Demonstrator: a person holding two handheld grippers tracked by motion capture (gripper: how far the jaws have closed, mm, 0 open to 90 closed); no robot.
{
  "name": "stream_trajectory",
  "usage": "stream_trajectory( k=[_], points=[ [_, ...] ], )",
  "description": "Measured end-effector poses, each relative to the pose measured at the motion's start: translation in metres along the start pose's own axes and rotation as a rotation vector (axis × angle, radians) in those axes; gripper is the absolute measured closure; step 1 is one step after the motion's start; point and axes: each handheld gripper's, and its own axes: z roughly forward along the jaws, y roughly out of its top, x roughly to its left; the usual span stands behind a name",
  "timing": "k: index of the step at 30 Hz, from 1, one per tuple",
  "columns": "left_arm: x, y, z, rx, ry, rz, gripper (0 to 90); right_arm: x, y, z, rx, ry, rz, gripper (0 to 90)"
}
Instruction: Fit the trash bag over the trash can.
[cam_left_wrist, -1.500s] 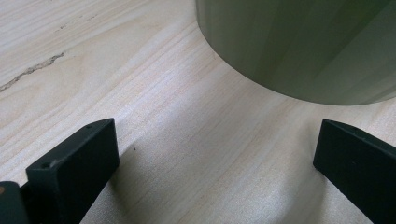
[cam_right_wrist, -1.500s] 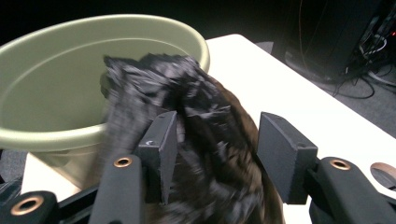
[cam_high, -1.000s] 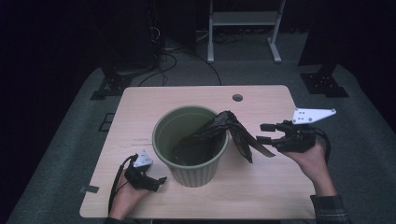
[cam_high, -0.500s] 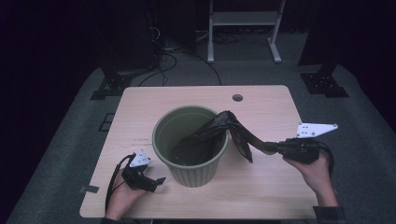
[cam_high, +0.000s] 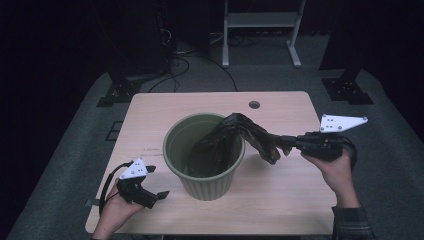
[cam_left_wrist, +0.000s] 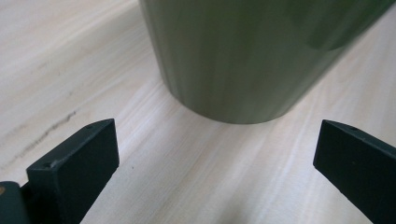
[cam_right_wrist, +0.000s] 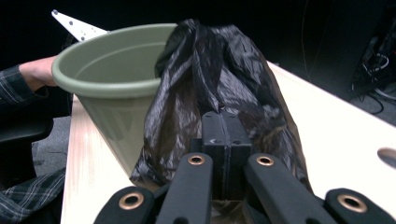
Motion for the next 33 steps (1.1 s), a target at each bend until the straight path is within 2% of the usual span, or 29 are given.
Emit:
stream_trajectory(
  k=[8, 18, 23, 33],
  points=[
    [-0.01, 0.025, -0.029, -0.059, -0.056, 0.062, 0.0, 0.003, 0.024, 0.015, -0.007, 0.028, -0.046, 90.0],
    [-0.018, 0.065, -0.054, -0.137, -0.109, 0.125, 0.0, 0.011, 0.045, 0.039, 0.01, 0.083, -0.09, 90.0],
    [-0.017, 0.084, -0.053, -0.174, -0.136, 0.147, 0.0, 0.012, 0.05, 0.054, 0.019, 0.116, -0.098, 90.0],
    [-0.014, 0.121, -0.044, -0.203, -0.14, 0.199, 0.0, 0.016, 0.062, 0.075, 0.025, 0.176, -0.108, 90.0]
  ],
)
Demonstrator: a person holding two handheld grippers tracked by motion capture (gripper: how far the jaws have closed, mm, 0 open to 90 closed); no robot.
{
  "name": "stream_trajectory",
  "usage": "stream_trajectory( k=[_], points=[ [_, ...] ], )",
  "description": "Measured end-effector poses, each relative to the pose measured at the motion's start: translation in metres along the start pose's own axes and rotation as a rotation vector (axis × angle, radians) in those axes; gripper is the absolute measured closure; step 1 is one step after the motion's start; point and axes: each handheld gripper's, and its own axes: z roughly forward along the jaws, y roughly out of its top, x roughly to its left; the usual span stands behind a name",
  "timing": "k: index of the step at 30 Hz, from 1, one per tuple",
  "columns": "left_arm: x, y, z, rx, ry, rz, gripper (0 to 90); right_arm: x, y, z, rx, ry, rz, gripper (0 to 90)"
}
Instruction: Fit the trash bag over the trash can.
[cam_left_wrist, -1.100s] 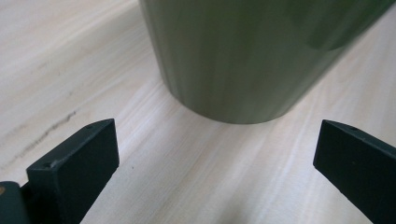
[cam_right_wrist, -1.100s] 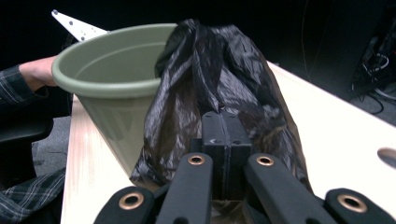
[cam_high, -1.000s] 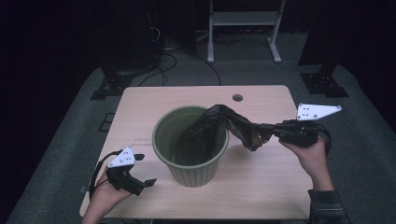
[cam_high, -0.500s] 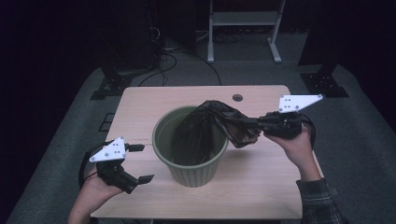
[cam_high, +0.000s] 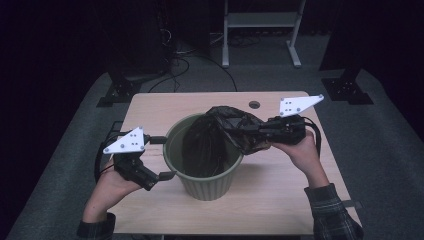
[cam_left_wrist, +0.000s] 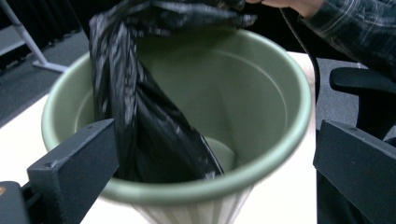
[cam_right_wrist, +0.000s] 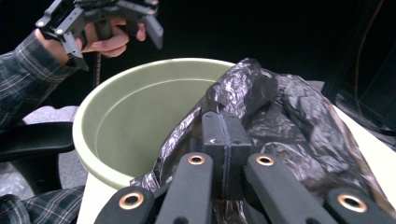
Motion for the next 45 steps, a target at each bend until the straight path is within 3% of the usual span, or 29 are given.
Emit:
stream_trajectory(
  k=[12, 20, 25, 35, 41, 45],
  points=[
    [0.02, 0.03, 0.018, -0.023, -0.022, 0.036, 0.0, 0.002, 0.011, 0.025, 0.032, 0.052, -0.018, 90.0],
    [0.026, 0.051, 0.044, -0.024, -0.038, 0.085, 7.5, 0.004, 0.016, 0.03, 0.031, 0.068, -0.032, 90.0],
    [0.026, 0.059, 0.062, -0.01, -0.034, 0.118, 20.2, 0.006, 0.018, 0.031, 0.037, 0.075, -0.04, 90.0],
    [0.029, 0.071, 0.088, 0.028, -0.048, 0.147, 26.8, 0.006, 0.019, 0.03, 0.041, 0.082, -0.045, 90.0],
    [0.032, 0.074, 0.1, 0.072, -0.079, 0.157, 41.1, 0.007, 0.019, 0.029, 0.038, 0.09, -0.049, 90.0],
    [0.032, 0.072, 0.108, 0.132, -0.135, 0.151, 60.9, 0.006, 0.02, 0.028, 0.028, 0.086, -0.05, 90.0]
  ],
)
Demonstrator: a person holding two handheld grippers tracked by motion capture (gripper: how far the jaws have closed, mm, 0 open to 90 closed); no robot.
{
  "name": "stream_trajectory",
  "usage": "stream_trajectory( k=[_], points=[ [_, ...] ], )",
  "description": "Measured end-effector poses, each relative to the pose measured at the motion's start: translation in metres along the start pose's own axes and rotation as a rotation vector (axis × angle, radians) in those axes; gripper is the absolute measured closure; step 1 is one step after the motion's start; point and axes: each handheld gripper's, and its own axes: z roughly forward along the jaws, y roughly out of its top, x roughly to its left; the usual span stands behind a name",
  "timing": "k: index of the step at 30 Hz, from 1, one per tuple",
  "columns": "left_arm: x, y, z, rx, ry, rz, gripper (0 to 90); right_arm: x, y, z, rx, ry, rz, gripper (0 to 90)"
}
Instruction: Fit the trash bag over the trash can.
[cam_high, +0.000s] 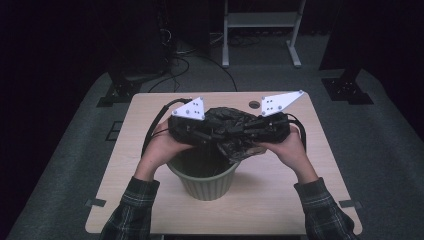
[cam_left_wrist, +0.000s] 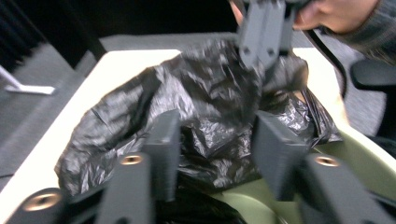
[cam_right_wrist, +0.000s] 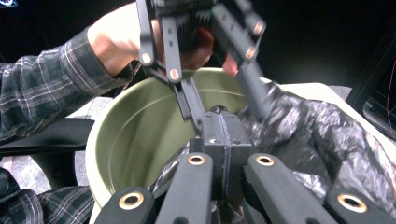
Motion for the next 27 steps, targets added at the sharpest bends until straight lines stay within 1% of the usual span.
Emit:
stream_trajectory(
  k=[2, 4, 5, 6, 7, 9, 10, 12, 14, 15, 17, 19, 21, 23, 27],
  points=[
    [-0.002, 0.0, 0.002, 0.021, -0.033, -0.001, 71.2, 0.0, 0.001, 0.0, -0.004, -0.003, -0.002, 90.0],
    [-0.003, 0.0, 0.002, 0.031, -0.053, -0.017, 82.2, -0.001, 0.003, 0.001, -0.009, -0.009, 0.0, 90.0],
    [-0.004, -0.001, 0.002, 0.028, -0.065, -0.023, 86.2, -0.001, 0.004, 0.002, -0.011, -0.013, -0.002, 90.0],
    [-0.004, -0.001, 0.001, 0.021, -0.072, -0.039, 89.3, -0.002, 0.005, 0.002, -0.012, -0.017, -0.001, 90.0],
    [-0.005, -0.002, -0.001, 0.014, -0.077, -0.054, 89.6, -0.003, 0.006, 0.003, -0.014, -0.023, -0.002, 90.0],
    [-0.004, -0.004, -0.002, 0.001, -0.072, -0.069, 89.9, -0.005, 0.008, 0.006, -0.018, -0.027, 0.004, 90.0],
    [-0.004, -0.006, -0.004, -0.005, -0.06, -0.085, 89.9, -0.005, 0.008, 0.007, -0.021, -0.03, 0.002, 90.0],
    [-0.002, -0.009, -0.007, -0.001, -0.016, -0.104, 89.9, -0.007, 0.009, 0.01, -0.032, -0.051, 0.013, 83.8],
    [0.002, -0.013, -0.011, -0.001, 0.009, -0.14, 90.0, -0.008, 0.009, 0.008, -0.04, -0.057, 0.021, 81.3],
    [0.003, -0.015, -0.013, -0.002, 0.017, -0.156, 90.0, -0.008, 0.008, 0.005, -0.047, -0.062, 0.026, 78.6],
    [0.008, -0.018, -0.017, -0.005, 0.029, -0.174, 90.0, -0.008, 0.006, -0.002, -0.051, -0.075, 0.035, 77.6],
    [0.012, -0.022, -0.021, -0.006, 0.052, -0.202, 90.0, -0.007, 0.004, -0.011, -0.053, -0.099, 0.035, 76.0],
    [0.016, -0.025, -0.025, -0.009, 0.057, -0.213, 90.0, -0.007, -0.001, -0.022, -0.057, -0.108, 0.047, 74.1],
    [0.019, -0.027, -0.027, -0.011, 0.074, -0.225, 90.0, -0.006, -0.008, -0.033, -0.062, -0.124, 0.057, 74.0],
    [0.023, -0.031, -0.03, -0.019, 0.084, -0.241, 90.0, -0.001, -0.028, -0.054, -0.048, -0.161, 0.084, 71.2]
  ],
)
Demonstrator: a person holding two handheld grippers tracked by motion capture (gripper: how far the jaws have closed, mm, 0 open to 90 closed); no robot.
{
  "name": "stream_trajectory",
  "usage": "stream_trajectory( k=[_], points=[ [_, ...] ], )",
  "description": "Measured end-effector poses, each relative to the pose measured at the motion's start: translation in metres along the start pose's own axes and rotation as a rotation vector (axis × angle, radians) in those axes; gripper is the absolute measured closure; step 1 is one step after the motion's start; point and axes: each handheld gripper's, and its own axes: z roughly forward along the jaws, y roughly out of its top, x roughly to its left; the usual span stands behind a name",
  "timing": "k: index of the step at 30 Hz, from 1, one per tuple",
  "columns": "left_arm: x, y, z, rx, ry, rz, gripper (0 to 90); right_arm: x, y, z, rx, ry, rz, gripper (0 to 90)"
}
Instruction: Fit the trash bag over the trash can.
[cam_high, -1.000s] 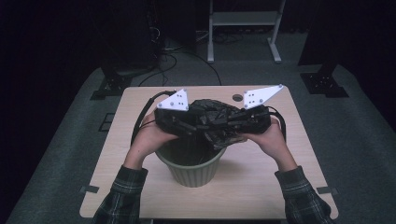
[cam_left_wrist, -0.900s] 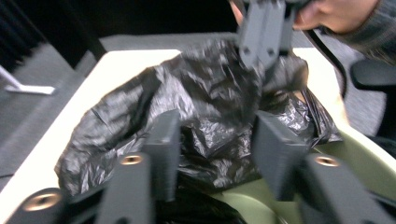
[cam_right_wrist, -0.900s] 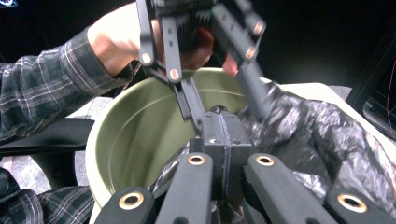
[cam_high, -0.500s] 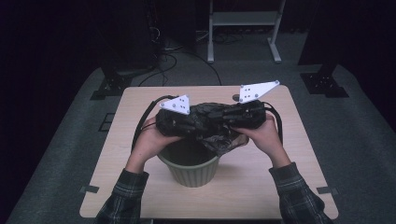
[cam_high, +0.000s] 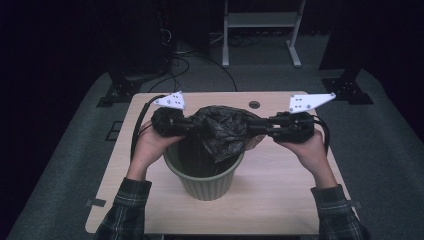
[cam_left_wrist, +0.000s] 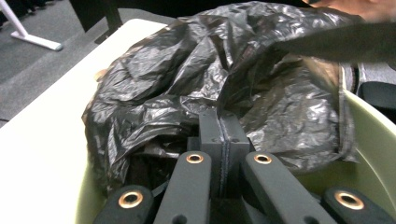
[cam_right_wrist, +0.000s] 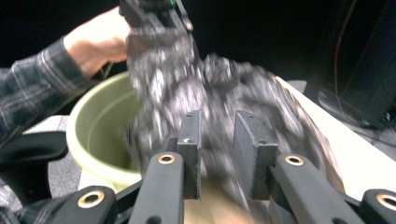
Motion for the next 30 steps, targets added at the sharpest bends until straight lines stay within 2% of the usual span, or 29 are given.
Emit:
stream_trajectory(
  k=[5, 7, 12, 16, 18, 20, 23, 26, 27, 30],
  points=[
    [0.002, -0.001, -0.001, -0.009, 0.004, -0.012, 90.0, 0.0, -0.027, -0.021, 0.004, -0.033, 0.057, 65.1],
    [0.003, -0.001, -0.002, -0.011, 0.006, -0.012, 90.0, 0.001, -0.036, -0.023, 0.026, -0.046, 0.071, 63.5],
    [0.003, -0.001, -0.005, -0.022, 0.011, -0.013, 90.0, -0.002, -0.055, -0.022, 0.035, -0.065, 0.118, 58.6],
    [0.004, -0.002, -0.008, -0.024, 0.013, -0.015, 90.0, -0.009, -0.064, -0.022, 0.029, -0.122, 0.151, 56.2],
    [0.004, -0.003, -0.009, -0.02, 0.01, -0.017, 90.0, -0.014, -0.066, -0.024, 0.009, -0.132, 0.172, 56.6],
    [0.005, -0.003, -0.009, -0.016, 0.011, -0.019, 90.0, -0.016, -0.065, -0.024, 0.002, -0.134, 0.173, 57.4],
    [0.004, -0.005, -0.008, -0.011, 0.008, -0.02, 90.0, -0.017, -0.061, -0.021, -0.012, -0.113, 0.163, 66.5],
    [0.004, -0.005, -0.008, -0.014, 0.008, -0.02, 90.0, -0.014, -0.057, -0.015, -0.018, -0.086, 0.14, 86.5],
    [0.003, -0.005, -0.008, -0.015, 0.012, -0.02, 90.0, -0.012, -0.055, -0.013, -0.014, -0.075, 0.125, 90.0],
    [0.003, -0.005, -0.007, -0.018, 0.009, -0.018, 90.0, -0.007, -0.047, -0.005, -0.019, -0.039, 0.094, 90.0]
  ],
)
